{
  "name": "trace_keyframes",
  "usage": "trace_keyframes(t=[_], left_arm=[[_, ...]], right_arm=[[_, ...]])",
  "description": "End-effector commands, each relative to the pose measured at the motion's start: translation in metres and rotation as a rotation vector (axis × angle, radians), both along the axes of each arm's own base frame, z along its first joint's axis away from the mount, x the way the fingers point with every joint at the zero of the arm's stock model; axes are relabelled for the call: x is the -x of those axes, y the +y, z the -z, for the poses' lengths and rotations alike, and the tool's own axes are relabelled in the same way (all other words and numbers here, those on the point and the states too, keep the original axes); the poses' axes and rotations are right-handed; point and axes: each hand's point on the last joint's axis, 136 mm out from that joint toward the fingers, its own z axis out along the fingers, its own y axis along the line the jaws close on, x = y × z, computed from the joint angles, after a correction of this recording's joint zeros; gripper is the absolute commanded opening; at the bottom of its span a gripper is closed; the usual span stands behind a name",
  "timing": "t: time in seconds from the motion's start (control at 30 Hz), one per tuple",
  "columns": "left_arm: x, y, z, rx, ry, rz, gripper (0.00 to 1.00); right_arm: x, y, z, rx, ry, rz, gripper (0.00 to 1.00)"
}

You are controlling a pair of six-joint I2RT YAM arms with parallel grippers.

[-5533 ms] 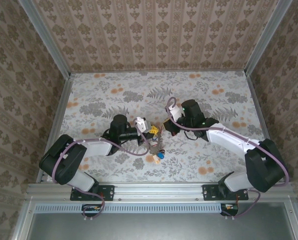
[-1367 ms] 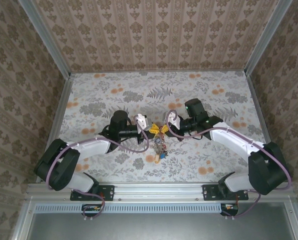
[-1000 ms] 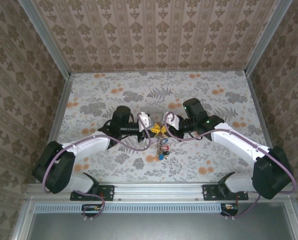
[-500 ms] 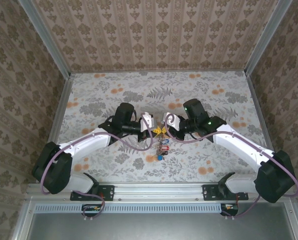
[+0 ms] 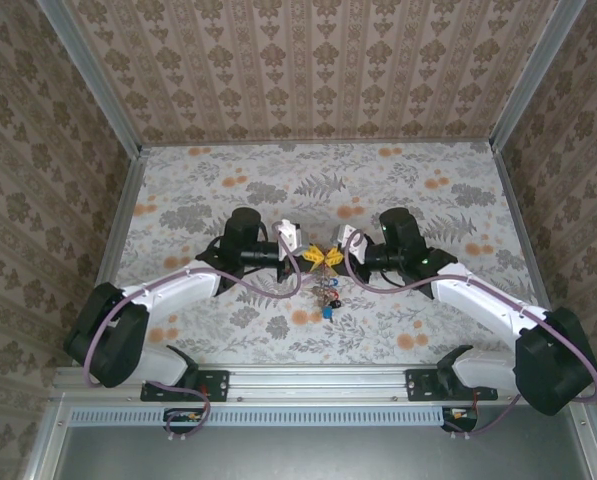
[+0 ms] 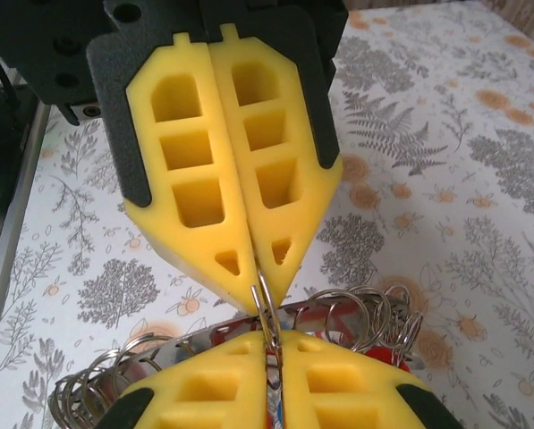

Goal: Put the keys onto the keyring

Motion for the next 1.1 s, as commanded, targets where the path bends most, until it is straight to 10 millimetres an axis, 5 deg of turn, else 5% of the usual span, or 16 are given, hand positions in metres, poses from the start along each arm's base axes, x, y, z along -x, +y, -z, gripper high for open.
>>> trace_keyframes(t=[0.0,0.2,0.63,0.93,1.07], left_arm=[[0.008,-0.004,-0.021,0.086,-0.023,0.060,0.00],[0.004,-0.002,-0.009,0.047,0.004,0.044,0.01],[-0.002,0.000,0.008,-0.156,-0.058,0.034,0.20],[0.000,-0.007,0.004,-0.162,-0.074,0.061,0.19],[-0.001,-0.008,0.004,-0.169,-0.082,0.060,0.00]], right_arm=[[-0.002,0.004,-0.018,-0.090,-0.025,-0.015,0.06],[-0.001,0.003,-0.029,-0.087,-0.038,-0.022,0.00],[0.005,0.004,-0.033,0.050,-0.024,-0.057,0.00],[0.006,0.011,-0.034,0.090,-0.021,-0.057,0.00],[0.006,0.012,-0.034,0.100,-0.017,-0.056,0.00]])
